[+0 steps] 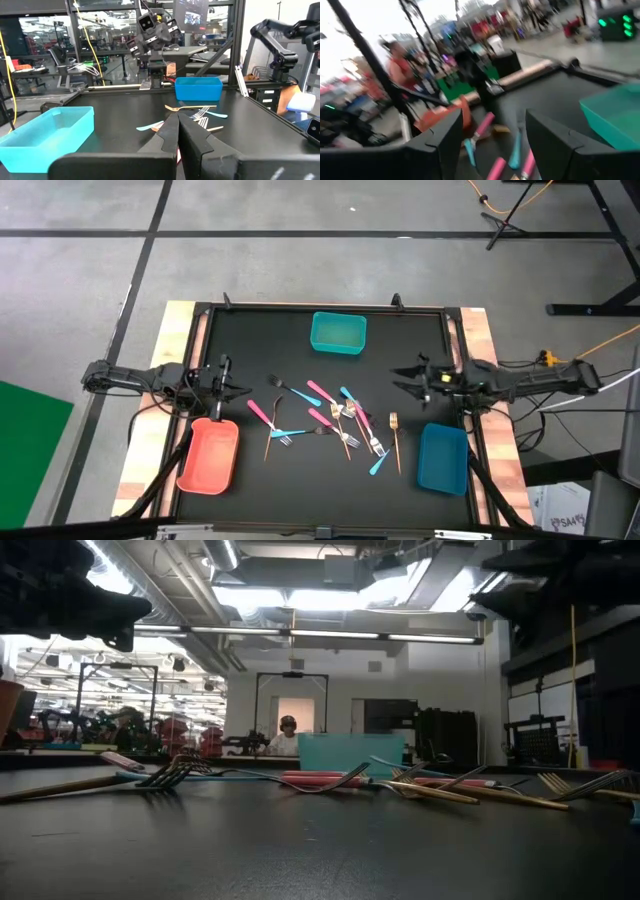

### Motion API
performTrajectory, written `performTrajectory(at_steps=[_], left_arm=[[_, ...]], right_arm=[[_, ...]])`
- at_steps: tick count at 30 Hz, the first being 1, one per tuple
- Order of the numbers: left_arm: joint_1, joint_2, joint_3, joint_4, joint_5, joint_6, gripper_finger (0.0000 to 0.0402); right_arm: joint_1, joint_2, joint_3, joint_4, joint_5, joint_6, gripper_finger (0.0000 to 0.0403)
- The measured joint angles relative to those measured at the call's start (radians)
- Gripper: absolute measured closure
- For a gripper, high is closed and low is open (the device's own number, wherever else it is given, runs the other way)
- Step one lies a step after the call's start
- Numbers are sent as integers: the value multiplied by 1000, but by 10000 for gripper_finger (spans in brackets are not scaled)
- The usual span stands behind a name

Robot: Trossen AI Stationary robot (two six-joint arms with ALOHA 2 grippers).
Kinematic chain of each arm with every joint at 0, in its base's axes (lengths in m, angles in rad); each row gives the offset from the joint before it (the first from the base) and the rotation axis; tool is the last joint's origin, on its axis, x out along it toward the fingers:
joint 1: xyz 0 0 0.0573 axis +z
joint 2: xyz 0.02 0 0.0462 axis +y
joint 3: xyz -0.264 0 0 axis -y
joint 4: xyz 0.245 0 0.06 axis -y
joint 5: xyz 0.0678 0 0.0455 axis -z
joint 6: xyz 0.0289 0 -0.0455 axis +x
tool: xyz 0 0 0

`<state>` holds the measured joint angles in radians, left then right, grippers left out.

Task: Sort silverware by color (type)
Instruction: Put the blue fork into the green bin

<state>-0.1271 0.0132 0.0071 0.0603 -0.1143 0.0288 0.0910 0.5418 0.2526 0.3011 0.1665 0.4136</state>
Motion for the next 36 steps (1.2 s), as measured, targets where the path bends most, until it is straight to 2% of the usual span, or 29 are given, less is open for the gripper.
performTrajectory(at_steps=[11,22,25,30,36], left_arm=[[0,0,0,0,0,0,401],[0,0,0,0,0,0,401],[0,0,0,0,0,0,401],[0,0,0,0,0,0,401],[0,0,0,0,0,0,401]], right_arm=[[0,443,216,-126,62,0,202],[-43,745,398,-187,128,3,202],[-85,796,436,-228,77,31,202],[-154,857,459,-246,-81,88,202],[-186,920,459,-253,-133,91,202]])
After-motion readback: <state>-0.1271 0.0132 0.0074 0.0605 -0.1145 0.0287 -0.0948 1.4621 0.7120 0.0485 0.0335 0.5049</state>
